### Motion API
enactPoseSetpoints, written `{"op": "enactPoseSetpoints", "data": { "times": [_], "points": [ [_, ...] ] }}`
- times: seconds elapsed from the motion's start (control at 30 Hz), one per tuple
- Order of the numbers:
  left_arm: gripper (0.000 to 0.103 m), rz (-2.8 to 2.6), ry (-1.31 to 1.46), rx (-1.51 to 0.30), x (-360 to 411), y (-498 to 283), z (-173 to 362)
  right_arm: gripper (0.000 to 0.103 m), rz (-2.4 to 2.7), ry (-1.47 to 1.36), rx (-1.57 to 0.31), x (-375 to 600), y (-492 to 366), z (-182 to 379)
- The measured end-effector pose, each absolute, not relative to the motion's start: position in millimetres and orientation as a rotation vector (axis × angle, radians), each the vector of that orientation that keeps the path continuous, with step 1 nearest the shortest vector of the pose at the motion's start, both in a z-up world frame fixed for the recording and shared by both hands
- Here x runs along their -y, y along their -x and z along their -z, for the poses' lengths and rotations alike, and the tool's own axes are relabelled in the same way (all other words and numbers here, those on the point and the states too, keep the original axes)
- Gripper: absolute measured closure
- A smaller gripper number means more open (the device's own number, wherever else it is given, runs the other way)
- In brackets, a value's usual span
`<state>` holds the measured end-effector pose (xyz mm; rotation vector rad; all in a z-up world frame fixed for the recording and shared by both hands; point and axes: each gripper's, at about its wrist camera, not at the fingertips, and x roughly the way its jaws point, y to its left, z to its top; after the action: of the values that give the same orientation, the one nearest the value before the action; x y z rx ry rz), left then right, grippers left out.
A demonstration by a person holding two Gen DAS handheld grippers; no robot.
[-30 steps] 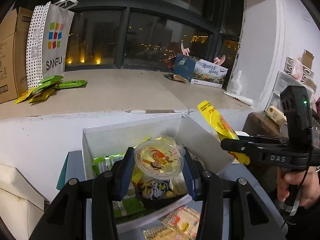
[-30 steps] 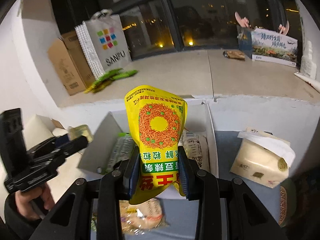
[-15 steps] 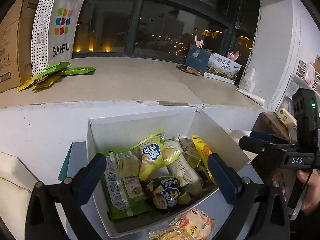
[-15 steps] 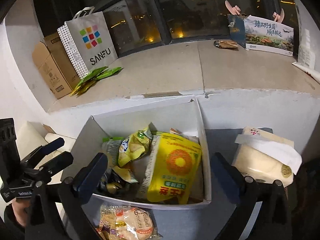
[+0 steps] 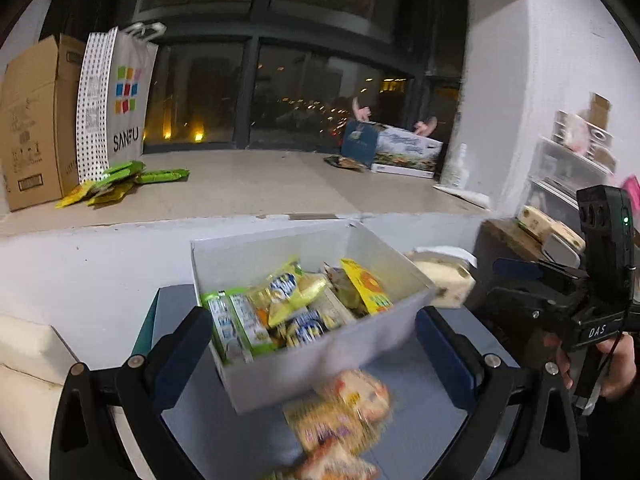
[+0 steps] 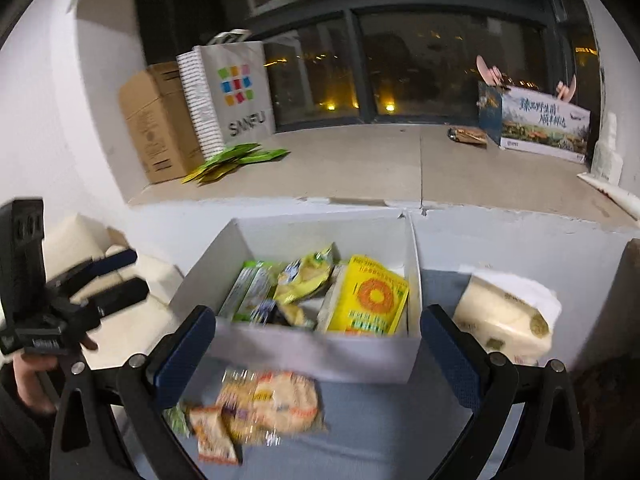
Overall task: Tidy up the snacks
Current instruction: 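Grasp the green pea snack bag with the left gripper while the right grasps the orange-trimmed bread pack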
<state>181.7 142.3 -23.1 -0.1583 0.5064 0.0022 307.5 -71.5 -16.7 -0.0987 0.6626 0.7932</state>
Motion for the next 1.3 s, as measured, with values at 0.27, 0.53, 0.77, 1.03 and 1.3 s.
{"op": "enactPoseSetpoints", "data": {
  "times": [0.27, 0.53, 0.77, 1.03, 1.3],
  "points": [
    [0.0, 0.028, 0.126, -0.538, -107.4, -85.0, 62.0, 0.0, -0.822, 0.112, -0.589, 116.0, -216.3, 38.2],
    [0.0, 0.046, 0.159, -0.682, -91.9, -47.0, 124.7, 0.0, -0.825, 0.002, -0.619, 150.4, -158.1, 77.9],
    [0.0, 0.034, 0.148, -0.711, -105.7, -64.6, 132.5, 0.0, -0.836, 0.022, -0.653, 144.1, -151.9, 91.4],
    [0.0, 0.071, 0.085, -0.815, -122.5, -122.2, 158.4, 0.0, -0.848, 0.064, -0.671, 132.6, -143.8, 101.7],
    [0.045, 0.126, 0.05, -0.892, -135.3, -152.3, 188.6, 0.0, -0.847, 0.077, -0.68, 130.0, -142.2, 106.2]
  ]
}}
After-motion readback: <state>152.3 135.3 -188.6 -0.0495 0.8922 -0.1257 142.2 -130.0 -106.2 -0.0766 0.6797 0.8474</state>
